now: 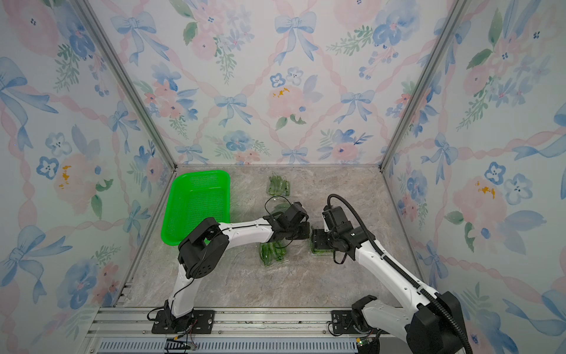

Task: Take small green peppers out of containers
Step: Open the packing box at the center of the board.

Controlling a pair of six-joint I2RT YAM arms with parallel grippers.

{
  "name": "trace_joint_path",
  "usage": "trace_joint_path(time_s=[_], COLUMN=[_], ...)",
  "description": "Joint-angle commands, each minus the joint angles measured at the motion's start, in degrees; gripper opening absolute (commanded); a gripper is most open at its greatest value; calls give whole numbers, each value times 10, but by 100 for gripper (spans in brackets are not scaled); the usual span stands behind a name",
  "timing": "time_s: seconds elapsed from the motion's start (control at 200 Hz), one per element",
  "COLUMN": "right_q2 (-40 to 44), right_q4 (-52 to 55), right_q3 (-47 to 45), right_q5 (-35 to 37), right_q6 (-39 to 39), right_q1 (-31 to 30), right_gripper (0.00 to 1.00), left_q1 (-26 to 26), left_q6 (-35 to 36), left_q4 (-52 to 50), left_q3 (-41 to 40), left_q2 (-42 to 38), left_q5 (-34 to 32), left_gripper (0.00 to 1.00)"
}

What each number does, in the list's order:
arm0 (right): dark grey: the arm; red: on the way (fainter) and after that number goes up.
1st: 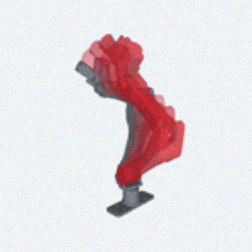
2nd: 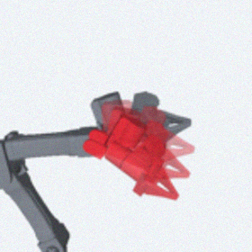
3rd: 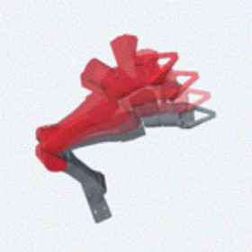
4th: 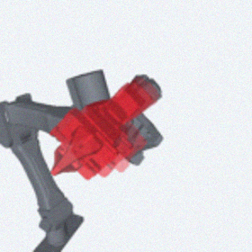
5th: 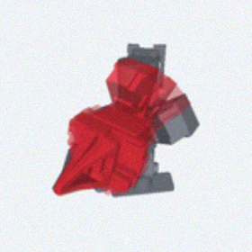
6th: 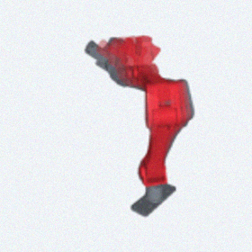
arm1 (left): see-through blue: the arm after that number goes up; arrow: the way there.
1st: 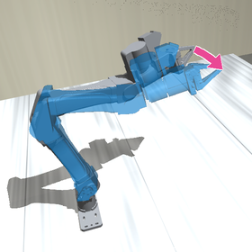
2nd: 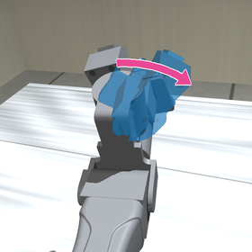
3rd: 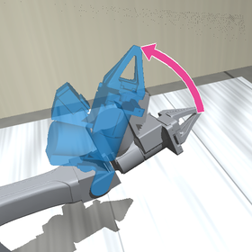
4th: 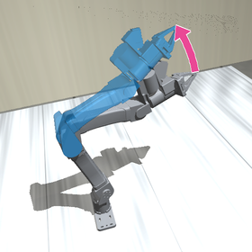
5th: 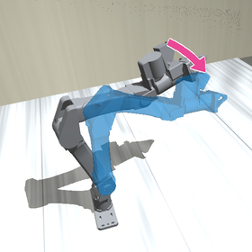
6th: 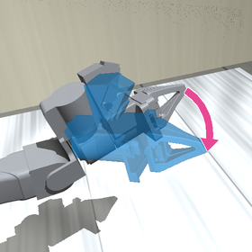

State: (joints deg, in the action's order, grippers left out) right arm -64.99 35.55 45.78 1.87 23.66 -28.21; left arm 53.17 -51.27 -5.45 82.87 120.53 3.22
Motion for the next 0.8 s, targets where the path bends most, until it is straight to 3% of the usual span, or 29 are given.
trace_joint_path(time_s=[0.0, 0.385, 0.795], right_q2=[0, -24, -79], right_q4=[-11, -39, -74], right_q3=[-20, -44, -41], right_q5=[52, 126, 180], right_q6=[53, 94, 118], right_q1=[-29, -83, -113], right_gripper=[74, 82, 79], left_q1=[4, 6, 11], left_q6=[1, -6, -5], left_q4=[-32, -31, -31], left_q3=[-2, -1, 2], left_q2=[-10, -13, -8], left_q5=[-6, 2, 4], left_gripper=[7, 5, 5])
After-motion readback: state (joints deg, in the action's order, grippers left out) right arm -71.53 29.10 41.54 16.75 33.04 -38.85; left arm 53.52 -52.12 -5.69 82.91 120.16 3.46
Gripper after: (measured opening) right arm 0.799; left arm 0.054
